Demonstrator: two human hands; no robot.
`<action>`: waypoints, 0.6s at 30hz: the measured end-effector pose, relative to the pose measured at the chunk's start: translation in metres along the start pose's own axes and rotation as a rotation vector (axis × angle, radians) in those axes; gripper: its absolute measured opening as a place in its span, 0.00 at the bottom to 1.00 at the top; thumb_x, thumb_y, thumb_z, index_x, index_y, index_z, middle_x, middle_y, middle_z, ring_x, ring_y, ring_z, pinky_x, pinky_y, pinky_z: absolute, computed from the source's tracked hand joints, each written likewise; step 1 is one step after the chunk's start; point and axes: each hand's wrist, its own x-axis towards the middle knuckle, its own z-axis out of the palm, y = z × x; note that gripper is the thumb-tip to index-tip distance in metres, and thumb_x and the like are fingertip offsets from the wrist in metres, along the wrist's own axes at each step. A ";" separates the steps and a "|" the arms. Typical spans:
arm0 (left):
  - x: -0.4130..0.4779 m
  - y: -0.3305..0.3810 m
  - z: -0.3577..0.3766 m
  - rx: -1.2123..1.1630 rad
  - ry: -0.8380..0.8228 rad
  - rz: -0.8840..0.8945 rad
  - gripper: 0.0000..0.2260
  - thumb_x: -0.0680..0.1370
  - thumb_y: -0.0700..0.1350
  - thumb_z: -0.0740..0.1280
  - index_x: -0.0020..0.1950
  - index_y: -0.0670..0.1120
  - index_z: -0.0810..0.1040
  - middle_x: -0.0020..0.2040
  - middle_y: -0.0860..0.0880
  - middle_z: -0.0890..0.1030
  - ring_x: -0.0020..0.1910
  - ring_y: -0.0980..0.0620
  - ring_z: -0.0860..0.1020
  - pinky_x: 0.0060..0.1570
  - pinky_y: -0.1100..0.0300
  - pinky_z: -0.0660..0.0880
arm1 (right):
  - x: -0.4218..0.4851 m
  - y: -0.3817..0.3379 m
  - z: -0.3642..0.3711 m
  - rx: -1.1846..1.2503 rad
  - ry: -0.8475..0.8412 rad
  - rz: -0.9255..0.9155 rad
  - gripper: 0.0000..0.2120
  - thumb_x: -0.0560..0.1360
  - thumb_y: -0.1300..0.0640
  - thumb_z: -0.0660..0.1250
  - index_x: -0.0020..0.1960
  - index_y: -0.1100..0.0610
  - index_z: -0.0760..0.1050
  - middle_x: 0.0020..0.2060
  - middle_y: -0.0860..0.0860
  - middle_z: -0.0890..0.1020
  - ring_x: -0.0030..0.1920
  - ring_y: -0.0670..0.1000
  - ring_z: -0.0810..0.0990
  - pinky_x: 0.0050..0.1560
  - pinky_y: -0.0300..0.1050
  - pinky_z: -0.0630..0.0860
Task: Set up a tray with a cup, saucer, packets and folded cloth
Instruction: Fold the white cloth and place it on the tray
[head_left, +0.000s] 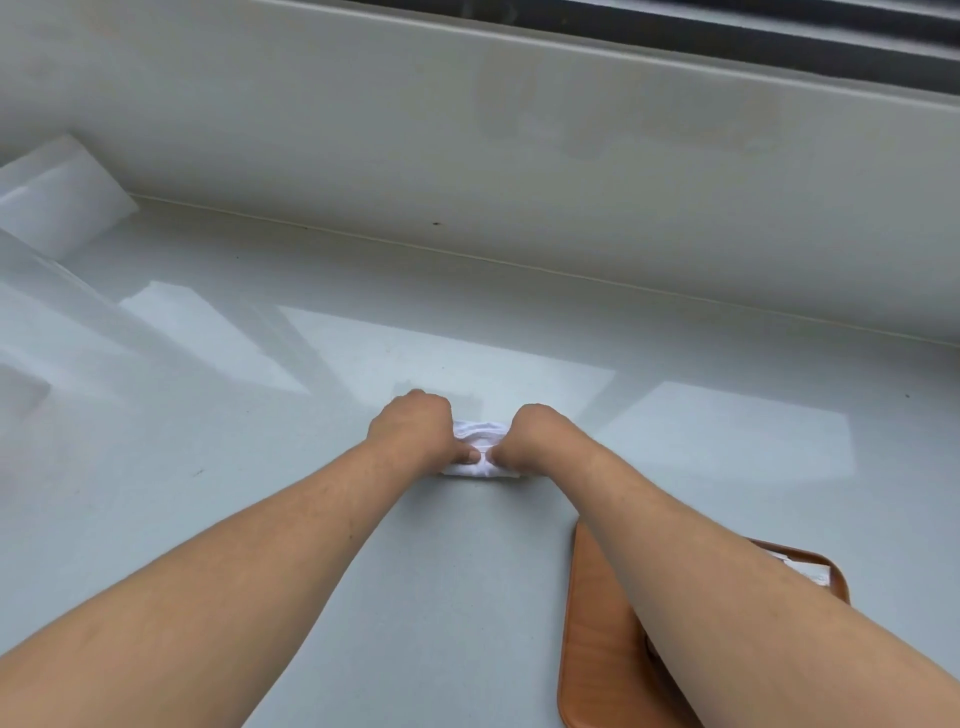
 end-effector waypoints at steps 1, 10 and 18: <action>-0.001 0.001 -0.001 -0.003 -0.003 0.027 0.21 0.71 0.65 0.73 0.41 0.50 0.71 0.42 0.53 0.73 0.43 0.50 0.75 0.35 0.57 0.67 | -0.002 0.003 0.001 0.029 0.027 -0.006 0.15 0.78 0.50 0.66 0.38 0.56 0.68 0.40 0.52 0.75 0.46 0.56 0.76 0.41 0.44 0.71; -0.016 0.023 -0.043 -0.445 -0.305 0.178 0.13 0.74 0.54 0.75 0.51 0.50 0.76 0.49 0.49 0.83 0.40 0.51 0.82 0.37 0.58 0.78 | -0.037 0.073 0.009 0.800 0.038 -0.089 0.09 0.71 0.58 0.76 0.48 0.60 0.80 0.40 0.58 0.87 0.37 0.55 0.87 0.53 0.54 0.85; -0.051 0.128 -0.049 -0.732 -0.364 0.312 0.15 0.72 0.46 0.81 0.53 0.47 0.79 0.54 0.42 0.85 0.54 0.44 0.85 0.58 0.49 0.82 | -0.094 0.157 0.027 1.244 0.089 -0.082 0.11 0.71 0.63 0.77 0.50 0.68 0.81 0.40 0.61 0.85 0.39 0.58 0.87 0.48 0.55 0.86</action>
